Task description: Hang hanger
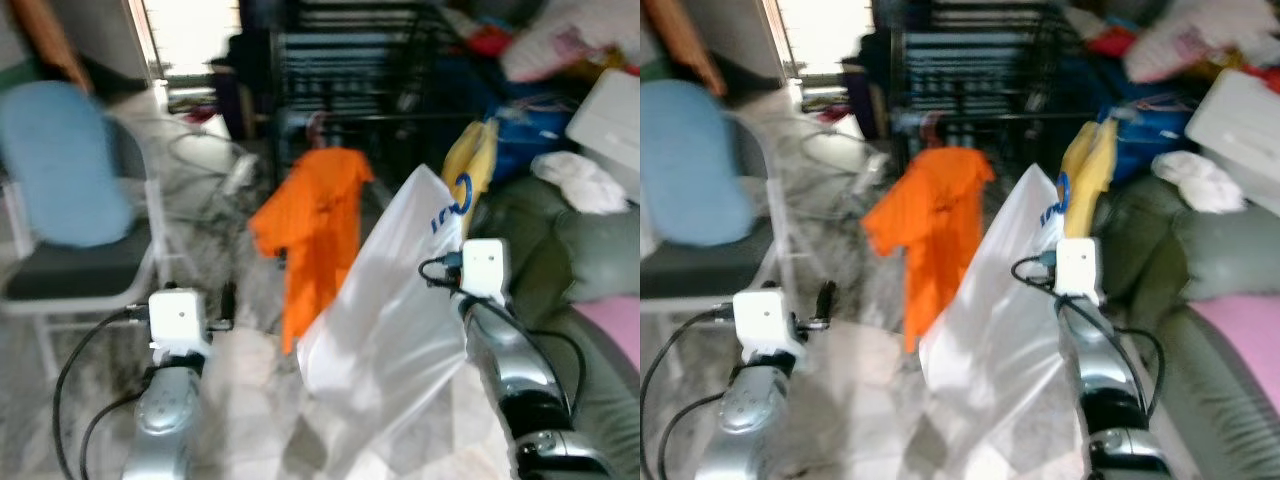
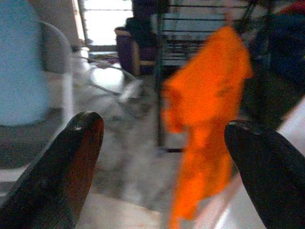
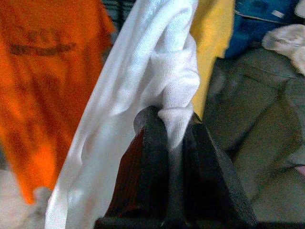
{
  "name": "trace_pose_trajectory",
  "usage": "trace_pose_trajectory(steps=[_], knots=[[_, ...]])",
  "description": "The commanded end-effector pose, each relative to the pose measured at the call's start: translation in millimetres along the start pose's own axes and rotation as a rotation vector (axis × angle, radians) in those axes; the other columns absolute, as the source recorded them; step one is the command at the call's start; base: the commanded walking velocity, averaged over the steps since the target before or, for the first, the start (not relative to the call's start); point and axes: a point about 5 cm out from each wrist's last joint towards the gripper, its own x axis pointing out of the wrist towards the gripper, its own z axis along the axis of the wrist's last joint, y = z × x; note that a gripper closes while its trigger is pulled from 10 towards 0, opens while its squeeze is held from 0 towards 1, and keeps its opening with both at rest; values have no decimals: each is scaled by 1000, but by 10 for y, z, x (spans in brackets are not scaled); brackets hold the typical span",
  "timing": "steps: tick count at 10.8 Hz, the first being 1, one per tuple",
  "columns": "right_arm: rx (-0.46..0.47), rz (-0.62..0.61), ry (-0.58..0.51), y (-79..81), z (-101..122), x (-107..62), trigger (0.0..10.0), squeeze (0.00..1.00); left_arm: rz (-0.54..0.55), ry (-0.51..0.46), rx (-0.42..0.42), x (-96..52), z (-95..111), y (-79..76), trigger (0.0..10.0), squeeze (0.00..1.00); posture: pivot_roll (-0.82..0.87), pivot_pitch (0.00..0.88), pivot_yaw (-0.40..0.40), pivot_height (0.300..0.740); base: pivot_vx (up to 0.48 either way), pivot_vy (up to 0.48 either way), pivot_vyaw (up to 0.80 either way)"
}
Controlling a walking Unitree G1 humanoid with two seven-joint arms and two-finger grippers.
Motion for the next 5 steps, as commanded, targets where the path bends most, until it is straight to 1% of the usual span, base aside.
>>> trace_pose_trajectory(steps=[1, 2, 3, 5], knots=[[8, 17, -77, 57, 216, 43, 10000, 0, 20, -3, 21, -5, 8, 64, 10000, 0, -36, 0, -7, 740, 319, 0, 0], [6, 19, -78, 59, 222, 48, 10000, 0, 18, -2, 18, 2, 5, 47, 10000, 0, -38, 0, -8, 740, 446, 0, 0], [5, 25, -78, 68, 228, 52, 10000, 0, 16, -2, 16, 11, 7, 43, 10000, 0, -39, 0, -9, 740, 322, 0, 0], [-9, 49, -82, 91, 240, 54, 10000, 0, 18, -4, 17, 23, 10, 44, 10000, 0, -38, 0, -9, 740, 465, 0, 0]])
